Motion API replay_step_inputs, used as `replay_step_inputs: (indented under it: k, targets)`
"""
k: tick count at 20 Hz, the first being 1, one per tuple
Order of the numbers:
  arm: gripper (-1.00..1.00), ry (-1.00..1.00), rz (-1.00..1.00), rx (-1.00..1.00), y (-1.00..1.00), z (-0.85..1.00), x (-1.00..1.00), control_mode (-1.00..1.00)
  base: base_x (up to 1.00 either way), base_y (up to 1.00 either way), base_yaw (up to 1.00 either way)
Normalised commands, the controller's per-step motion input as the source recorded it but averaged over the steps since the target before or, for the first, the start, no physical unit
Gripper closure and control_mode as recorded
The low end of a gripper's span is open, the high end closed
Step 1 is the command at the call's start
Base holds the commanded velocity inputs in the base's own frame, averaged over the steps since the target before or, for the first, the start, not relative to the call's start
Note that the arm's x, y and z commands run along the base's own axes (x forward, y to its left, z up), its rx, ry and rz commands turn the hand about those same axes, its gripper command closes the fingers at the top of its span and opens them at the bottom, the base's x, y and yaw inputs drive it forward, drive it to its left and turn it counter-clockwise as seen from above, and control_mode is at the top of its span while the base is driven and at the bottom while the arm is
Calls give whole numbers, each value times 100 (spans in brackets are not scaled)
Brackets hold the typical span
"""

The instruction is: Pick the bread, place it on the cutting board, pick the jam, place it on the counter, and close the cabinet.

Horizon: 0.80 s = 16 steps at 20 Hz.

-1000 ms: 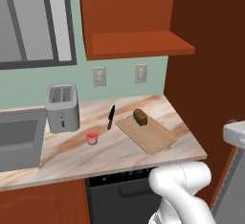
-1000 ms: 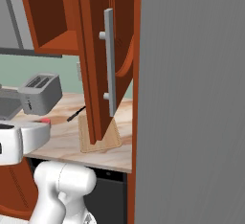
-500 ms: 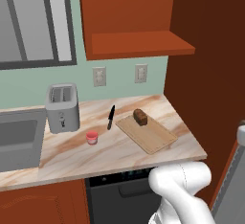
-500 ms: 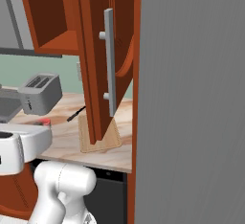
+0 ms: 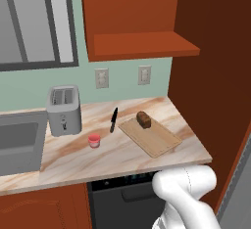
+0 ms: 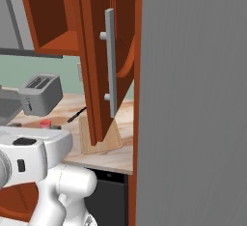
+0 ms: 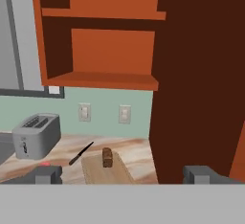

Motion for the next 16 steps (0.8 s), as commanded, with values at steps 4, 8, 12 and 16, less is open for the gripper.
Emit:
replay_step_inputs:
  k: [4,8,12,16]
  targets:
    - [-100,-7,0,0,-23,0,-2,-100,0,0,0]
    - [-100,-11,0,0,-21,0,-2,-100,0,0,0]
    - [-100,-15,0,0,-20,0,0,-100,0,0,0]
    - [-100,-10,0,0,-15,0,0,-100,0,0,0]
